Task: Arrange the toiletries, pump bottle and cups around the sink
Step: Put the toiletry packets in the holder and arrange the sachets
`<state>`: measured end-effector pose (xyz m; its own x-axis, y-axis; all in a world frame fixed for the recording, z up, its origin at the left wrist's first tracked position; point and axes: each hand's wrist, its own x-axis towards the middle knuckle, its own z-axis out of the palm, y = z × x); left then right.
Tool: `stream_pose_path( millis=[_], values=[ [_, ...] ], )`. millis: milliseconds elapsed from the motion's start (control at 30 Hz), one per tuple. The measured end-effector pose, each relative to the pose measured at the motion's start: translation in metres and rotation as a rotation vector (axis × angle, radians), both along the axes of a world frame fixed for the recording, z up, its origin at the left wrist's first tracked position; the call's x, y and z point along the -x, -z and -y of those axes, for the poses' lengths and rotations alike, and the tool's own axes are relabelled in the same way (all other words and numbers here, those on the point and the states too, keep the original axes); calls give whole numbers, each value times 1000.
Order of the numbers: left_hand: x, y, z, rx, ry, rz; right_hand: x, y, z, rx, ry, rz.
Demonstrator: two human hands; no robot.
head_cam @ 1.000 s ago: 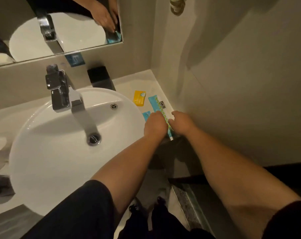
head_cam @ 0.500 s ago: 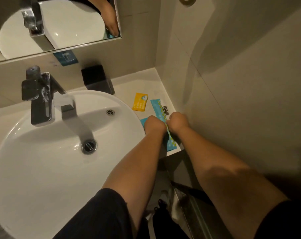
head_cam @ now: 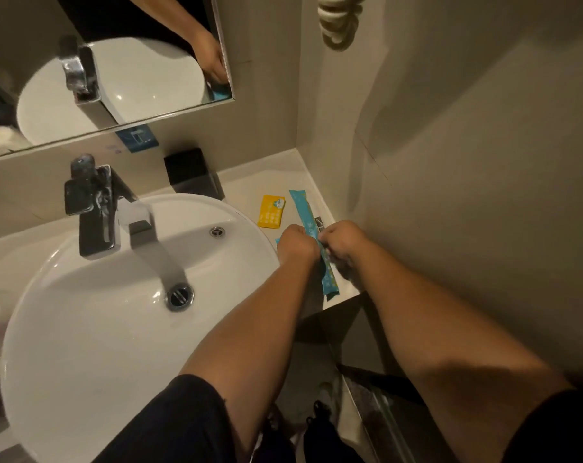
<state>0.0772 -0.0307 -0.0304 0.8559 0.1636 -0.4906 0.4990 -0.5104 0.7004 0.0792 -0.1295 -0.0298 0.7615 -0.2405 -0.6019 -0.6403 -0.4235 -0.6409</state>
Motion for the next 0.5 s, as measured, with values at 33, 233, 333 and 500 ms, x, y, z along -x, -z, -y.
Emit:
stream_pose_path(
  millis=[33,233,333,500],
  values=[
    [0,-7,-2,9,3,16,0,-8,0,-30,24,15],
    [-5,-56,-33,46,9,164,-7,-71,-11,-13,-84,187],
    [-10,-81,-59,76,-40,263,-12,-96,-32,-40,-98,298],
    [-22,-113,-118,160,-95,405,-31,-129,-83,-109,-197,422]
  ],
)
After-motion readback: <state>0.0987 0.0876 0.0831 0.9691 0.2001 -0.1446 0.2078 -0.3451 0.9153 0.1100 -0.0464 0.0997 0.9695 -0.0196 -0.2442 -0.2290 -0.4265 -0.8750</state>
